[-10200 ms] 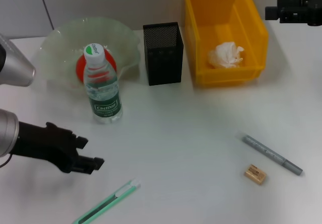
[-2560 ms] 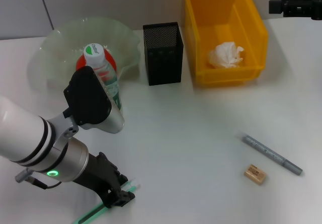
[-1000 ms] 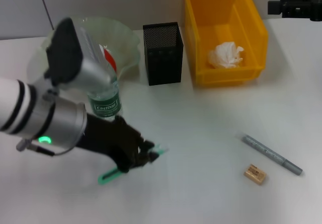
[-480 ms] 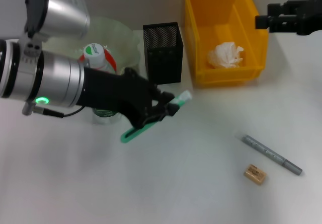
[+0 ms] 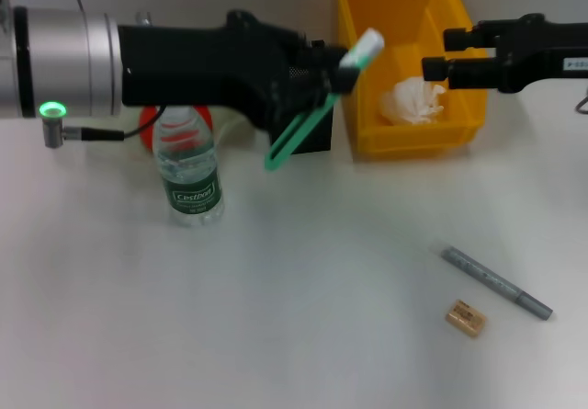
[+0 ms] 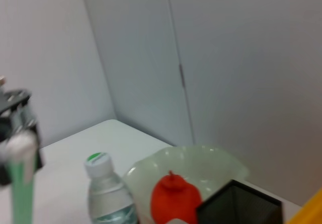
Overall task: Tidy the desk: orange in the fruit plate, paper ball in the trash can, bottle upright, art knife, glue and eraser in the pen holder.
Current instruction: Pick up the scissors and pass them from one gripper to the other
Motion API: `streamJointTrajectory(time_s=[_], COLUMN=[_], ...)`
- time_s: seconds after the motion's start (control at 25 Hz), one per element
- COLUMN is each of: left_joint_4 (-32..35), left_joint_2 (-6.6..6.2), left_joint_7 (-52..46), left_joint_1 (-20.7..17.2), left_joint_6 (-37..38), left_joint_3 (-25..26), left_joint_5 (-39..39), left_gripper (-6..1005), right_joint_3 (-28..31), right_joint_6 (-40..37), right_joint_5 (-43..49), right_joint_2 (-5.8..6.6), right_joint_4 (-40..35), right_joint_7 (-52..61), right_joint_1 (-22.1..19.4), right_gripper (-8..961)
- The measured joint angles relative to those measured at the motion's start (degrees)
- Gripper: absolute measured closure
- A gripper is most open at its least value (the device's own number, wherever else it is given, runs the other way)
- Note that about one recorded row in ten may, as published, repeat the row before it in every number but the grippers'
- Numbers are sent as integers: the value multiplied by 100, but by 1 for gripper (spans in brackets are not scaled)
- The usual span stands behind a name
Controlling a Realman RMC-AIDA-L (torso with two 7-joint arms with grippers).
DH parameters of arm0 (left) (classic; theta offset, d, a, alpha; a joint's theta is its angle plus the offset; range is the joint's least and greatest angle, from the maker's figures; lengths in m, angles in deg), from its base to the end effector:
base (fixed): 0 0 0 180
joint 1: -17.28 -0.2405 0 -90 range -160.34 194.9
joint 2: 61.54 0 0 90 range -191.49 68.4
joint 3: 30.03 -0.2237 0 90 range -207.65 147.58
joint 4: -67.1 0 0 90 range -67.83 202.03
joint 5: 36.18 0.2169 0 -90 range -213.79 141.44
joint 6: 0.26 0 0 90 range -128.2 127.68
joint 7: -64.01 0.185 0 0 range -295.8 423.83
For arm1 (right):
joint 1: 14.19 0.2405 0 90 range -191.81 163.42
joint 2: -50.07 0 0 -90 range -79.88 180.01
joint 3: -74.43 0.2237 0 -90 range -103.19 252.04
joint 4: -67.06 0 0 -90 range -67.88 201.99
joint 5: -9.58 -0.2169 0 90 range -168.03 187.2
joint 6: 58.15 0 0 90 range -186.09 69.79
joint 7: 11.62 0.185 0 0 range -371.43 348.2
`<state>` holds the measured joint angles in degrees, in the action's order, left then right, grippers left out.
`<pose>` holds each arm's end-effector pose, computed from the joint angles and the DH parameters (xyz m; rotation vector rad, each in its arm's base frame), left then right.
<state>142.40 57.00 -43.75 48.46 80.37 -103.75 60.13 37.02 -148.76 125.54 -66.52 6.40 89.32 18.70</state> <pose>-0.0429 0.3478 -0.0010 -2.8837 -0.2010 -0.7419 0.1857 0.3843 0.0762 -2.5714 0.6108 0.5953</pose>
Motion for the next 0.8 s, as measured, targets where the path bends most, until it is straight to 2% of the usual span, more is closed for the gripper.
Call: streamJointTrajectory(time_s=[0.04,0.08,0.12,0.2,0.32,0.56,0.6,0.8], left_joint_4=[0,0,0,-583,-792,-1066,-1167,-1221], left_joint_2=[0,0,0,-5,2,7,-1,-13], left_joint_7=[0,0,0,142,274,511,700,810], left_joint_1=[0,0,0,224,328,430,422,408], left_joint_6=[0,0,0,-195,-222,-321,-598,-824], left_joint_3=[0,0,0,182,188,199,210,214], left_joint_5=[0,0,0,-479,-648,-958,-1110,-1141], left_gripper=[805,805,804,804,805,807,807,808], right_joint_3=[0,-71,-71,-170,-265,-620,-645,-598], right_joint_6=[0,7,7,29,70,127,2,-647], right_joint_5=[0,0,0,-25,-66,-430,-447,-514], right_joint_2=[0,-78,-78,-189,-231,-233,-225,-201], right_joint_4=[0,8,8,23,98,353,331,109], right_joint_7=[0,-123,-123,-344,-454,-669,-668,-515], right_joint_1=[0,32,32,119,204,363,392,381], right_gripper=[308,308,308,308,308,308,308,309])
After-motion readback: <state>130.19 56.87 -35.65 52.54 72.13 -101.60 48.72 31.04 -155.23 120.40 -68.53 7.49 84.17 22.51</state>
